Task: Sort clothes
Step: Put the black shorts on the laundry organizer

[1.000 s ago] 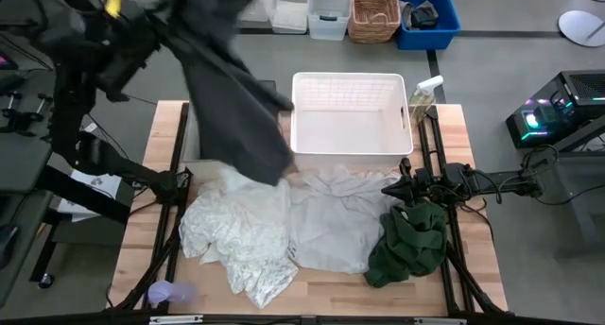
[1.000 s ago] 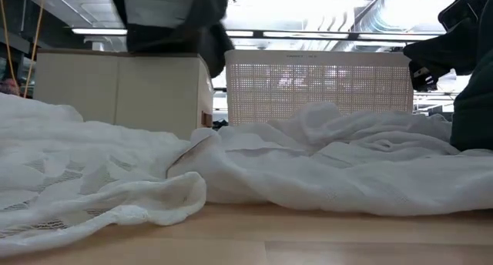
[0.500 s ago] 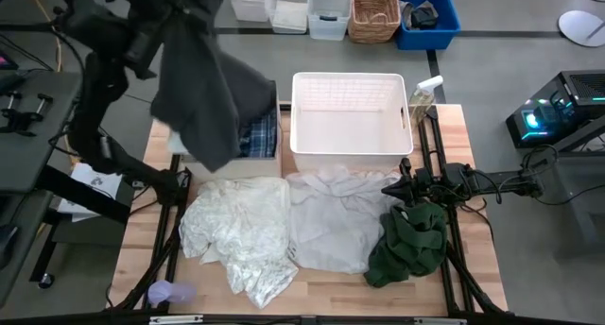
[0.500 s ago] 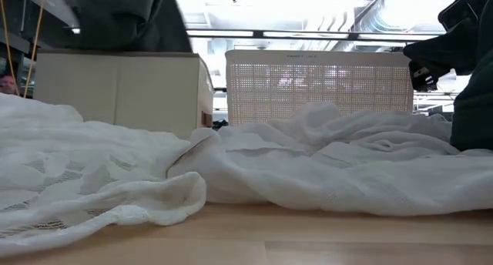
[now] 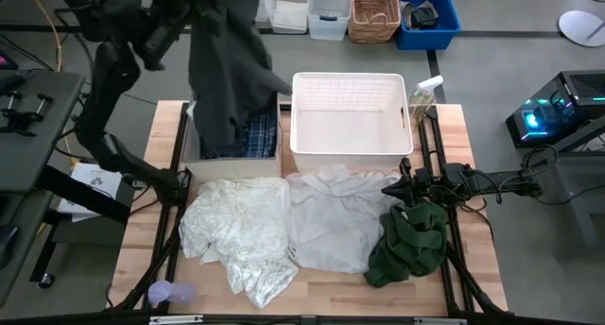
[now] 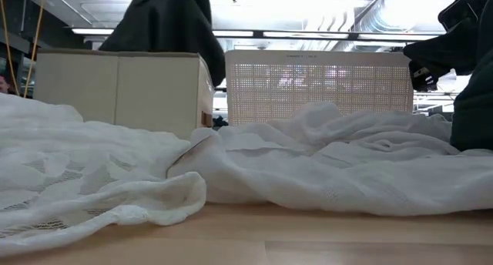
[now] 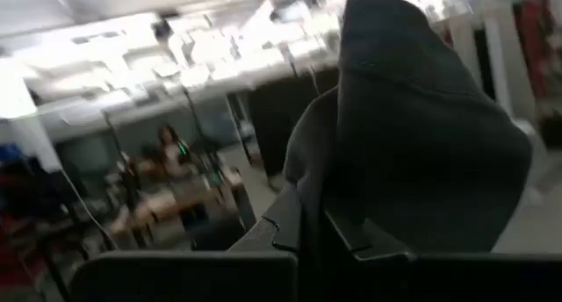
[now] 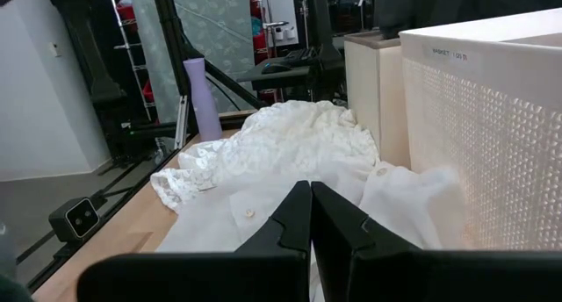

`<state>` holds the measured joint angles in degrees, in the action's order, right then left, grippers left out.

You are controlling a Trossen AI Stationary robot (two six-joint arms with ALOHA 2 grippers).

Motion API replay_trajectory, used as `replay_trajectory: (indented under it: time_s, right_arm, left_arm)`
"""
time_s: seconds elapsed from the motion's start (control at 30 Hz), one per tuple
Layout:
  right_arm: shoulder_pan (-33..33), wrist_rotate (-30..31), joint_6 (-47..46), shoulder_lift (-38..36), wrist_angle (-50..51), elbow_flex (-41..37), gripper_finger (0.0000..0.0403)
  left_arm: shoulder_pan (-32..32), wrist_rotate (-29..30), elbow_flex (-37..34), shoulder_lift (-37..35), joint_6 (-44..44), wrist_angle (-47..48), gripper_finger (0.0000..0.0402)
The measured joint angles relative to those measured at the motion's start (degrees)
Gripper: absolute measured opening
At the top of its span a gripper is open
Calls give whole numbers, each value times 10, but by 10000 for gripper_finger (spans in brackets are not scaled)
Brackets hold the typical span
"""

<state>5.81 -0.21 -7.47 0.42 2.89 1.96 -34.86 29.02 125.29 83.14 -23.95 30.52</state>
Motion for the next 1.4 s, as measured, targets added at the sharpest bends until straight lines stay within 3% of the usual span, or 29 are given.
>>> replay_trajectory:
  time_s: [0.3, 0.53, 0.7, 0.83, 0.93, 1.0, 1.23, 1.4]
  right_arm:
    - [0, 0, 0, 0, 0, 0, 0]
    - [0, 0, 0, 0, 0, 0, 0]
    - [0, 0, 0, 0, 0, 0, 0]
    - [0, 0, 0, 0, 0, 0, 0]
    - [0, 0, 0, 0, 0, 0, 0]
    - [0, 0, 0, 0, 0, 0, 0]
    - [0, 0, 0, 0, 0, 0, 0]
    - [0, 0, 0, 0, 0, 0, 0]
  left_arm:
    - [50, 17, 2, -85, 174, 284, 0]
    - [100, 77, -4, -90, 306, 519, 0]
    - [132, 79, -107, -98, 348, 507, 0]
    - [146, 72, -259, -103, 358, 440, 0]
    - [148, 34, -374, -106, 362, 359, 0]
    - [143, 5, -437, -109, 365, 315, 0]
    - [105, -8, -628, -104, 415, 263, 0]
    - [60, -93, -744, -104, 433, 165, 0]
